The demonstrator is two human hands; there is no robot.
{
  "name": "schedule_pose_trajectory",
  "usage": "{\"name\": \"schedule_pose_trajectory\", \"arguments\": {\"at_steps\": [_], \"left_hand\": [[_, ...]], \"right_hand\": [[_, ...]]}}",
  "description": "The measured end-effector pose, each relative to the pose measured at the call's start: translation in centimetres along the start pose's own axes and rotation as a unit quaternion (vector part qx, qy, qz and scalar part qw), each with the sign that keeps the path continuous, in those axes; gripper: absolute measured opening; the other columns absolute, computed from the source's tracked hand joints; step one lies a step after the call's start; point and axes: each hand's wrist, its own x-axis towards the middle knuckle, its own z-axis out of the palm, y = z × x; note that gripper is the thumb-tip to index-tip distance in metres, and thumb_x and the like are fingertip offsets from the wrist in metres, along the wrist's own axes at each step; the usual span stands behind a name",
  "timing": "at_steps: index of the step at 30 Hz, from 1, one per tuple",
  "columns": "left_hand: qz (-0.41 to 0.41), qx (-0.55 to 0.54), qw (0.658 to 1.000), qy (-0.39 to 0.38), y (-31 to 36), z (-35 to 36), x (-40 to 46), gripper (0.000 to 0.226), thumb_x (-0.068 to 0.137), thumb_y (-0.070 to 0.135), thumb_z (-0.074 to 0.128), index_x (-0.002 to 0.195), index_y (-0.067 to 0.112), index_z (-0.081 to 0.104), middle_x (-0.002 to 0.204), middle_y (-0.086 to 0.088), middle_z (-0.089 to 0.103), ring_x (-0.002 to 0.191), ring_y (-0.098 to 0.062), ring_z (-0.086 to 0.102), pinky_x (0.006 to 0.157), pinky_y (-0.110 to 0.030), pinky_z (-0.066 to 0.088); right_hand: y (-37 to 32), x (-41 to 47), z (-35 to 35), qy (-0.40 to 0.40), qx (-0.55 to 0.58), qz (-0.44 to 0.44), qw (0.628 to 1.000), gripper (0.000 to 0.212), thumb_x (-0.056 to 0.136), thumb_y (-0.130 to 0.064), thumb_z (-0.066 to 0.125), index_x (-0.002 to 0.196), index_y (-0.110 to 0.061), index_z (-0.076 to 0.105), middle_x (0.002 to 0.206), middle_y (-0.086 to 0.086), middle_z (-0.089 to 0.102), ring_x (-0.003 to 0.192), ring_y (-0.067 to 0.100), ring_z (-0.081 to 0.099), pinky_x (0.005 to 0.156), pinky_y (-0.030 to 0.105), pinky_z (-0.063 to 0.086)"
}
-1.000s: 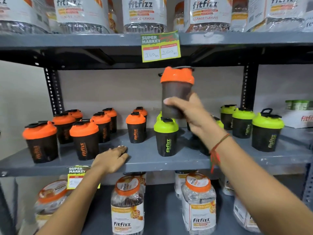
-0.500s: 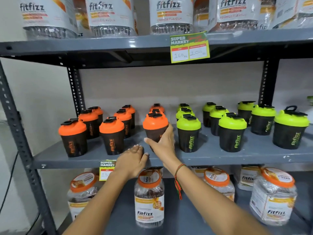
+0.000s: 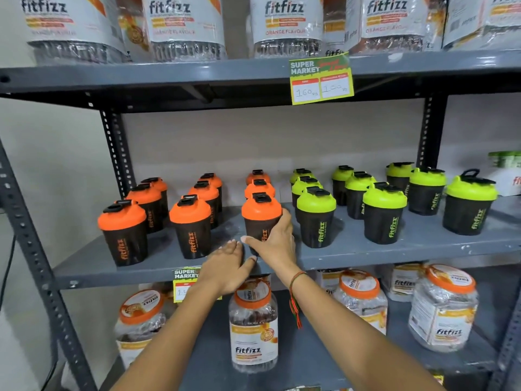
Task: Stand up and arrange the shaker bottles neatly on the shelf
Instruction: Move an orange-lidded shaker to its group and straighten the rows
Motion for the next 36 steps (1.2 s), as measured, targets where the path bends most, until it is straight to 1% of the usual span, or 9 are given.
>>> {"name": "schedule_pose_trajectory", "arguments": {"at_steps": [5,9,11,13,15,20,22,27,36], "left_hand": [[-0.005,-0.058,0.998,0.014,0.4,-0.6,-0.4,0.075,0.091,0.058,0.036,0.15,0.014,0.026,0.157,-0.01,0.029,0.143,-0.024,0.03,0.115,-0.039,0.028],[-0.067,-0.272,0.96,0.033,0.7,-1.4,-0.4,0.095,0.074,0.066,0.062,0.15,0.023,0.024,0.153,-0.005,0.039,0.136,-0.028,0.042,0.108,-0.046,0.039],[-0.087,-0.343,0.934,0.053,1.3,-1.7,-0.3,0.107,0.065,0.067,0.072,0.151,0.024,0.023,0.151,-0.005,0.042,0.135,-0.027,0.044,0.107,-0.046,0.041],[-0.091,-0.354,0.928,0.065,1.9,-1.8,0.0,0.113,0.059,0.067,0.076,0.15,0.023,0.024,0.15,-0.006,0.044,0.133,-0.027,0.046,0.106,-0.046,0.042],[-0.096,-0.342,0.932,0.074,2.4,-1.8,0.2,0.114,0.058,0.067,0.077,0.149,0.022,0.026,0.148,-0.007,0.046,0.132,-0.027,0.048,0.105,-0.047,0.043],[-0.107,-0.323,0.937,0.08,2.7,-2.0,0.9,0.101,0.056,0.07,0.076,0.138,0.022,0.042,0.136,-0.002,0.058,0.12,-0.022,0.057,0.099,-0.043,0.047],[-0.108,-0.323,0.937,0.078,2.9,-2.0,1.0,0.093,0.057,0.068,0.077,0.132,0.023,0.048,0.131,0.001,0.061,0.117,-0.02,0.059,0.097,-0.041,0.048],[-0.107,-0.326,0.936,0.075,3.1,-2.0,1.2,0.084,0.056,0.067,0.078,0.125,0.025,0.056,0.124,0.003,0.066,0.11,-0.017,0.061,0.093,-0.04,0.05],[-0.1,-0.295,0.946,0.089,3.9,-1.6,1.4,0.086,0.053,0.077,0.072,0.123,0.03,0.056,0.123,0.007,0.067,0.111,-0.016,0.062,0.09,-0.039,0.051]], "right_hand": [[0.5,-1.6,-1.4,0.018,0.0,-0.022,1.0,0.114,0.064,-0.061,0.081,0.151,-0.025,0.016,0.148,0.004,0.037,0.137,0.029,0.04,0.108,0.047,0.039],[1.8,-3.6,-4.8,0.153,0.015,-0.157,0.976,0.065,0.077,-0.053,0.073,0.129,-0.025,0.046,0.111,-0.012,0.044,0.103,0.003,0.045,0.091,0.032,0.047],[2.6,-3.0,-6.6,0.224,0.005,-0.174,0.959,0.059,0.078,-0.046,0.076,0.123,-0.02,0.048,0.108,-0.011,0.041,0.101,0.007,0.043,0.089,0.033,0.046],[3.5,-1.4,-8.1,0.259,-0.017,-0.144,0.955,0.072,0.075,-0.047,0.079,0.128,-0.015,0.043,0.116,-0.005,0.041,0.109,0.017,0.045,0.095,0.041,0.045],[4.7,0.3,-9.3,0.232,-0.042,-0.09,0.967,0.093,0.069,-0.054,0.081,0.138,-0.012,0.035,0.131,0.005,0.044,0.123,0.026,0.046,0.103,0.047,0.043],[6.6,3.1,-11.3,0.026,-0.087,0.037,0.995,0.123,0.059,-0.066,0.081,0.152,-0.02,0.015,0.15,0.013,0.045,0.134,0.036,0.047,0.106,0.051,0.044],[6.9,3.6,-11.3,-0.006,-0.11,0.054,0.992,0.12,0.058,-0.064,0.081,0.149,-0.021,0.017,0.144,0.013,0.053,0.129,0.038,0.052,0.102,0.049,0.046],[7.2,4.3,-11.3,-0.016,-0.146,0.038,0.988,0.082,0.062,-0.057,0.082,0.119,-0.016,0.04,0.127,0.013,0.063,0.115,0.037,0.06,0.091,0.048,0.052],[7.7,4.1,-12.7,0.004,-0.199,0.04,0.979,0.078,0.06,-0.063,0.081,0.111,-0.014,0.046,0.121,0.01,0.065,0.112,0.034,0.061,0.086,0.042,0.052]]}}
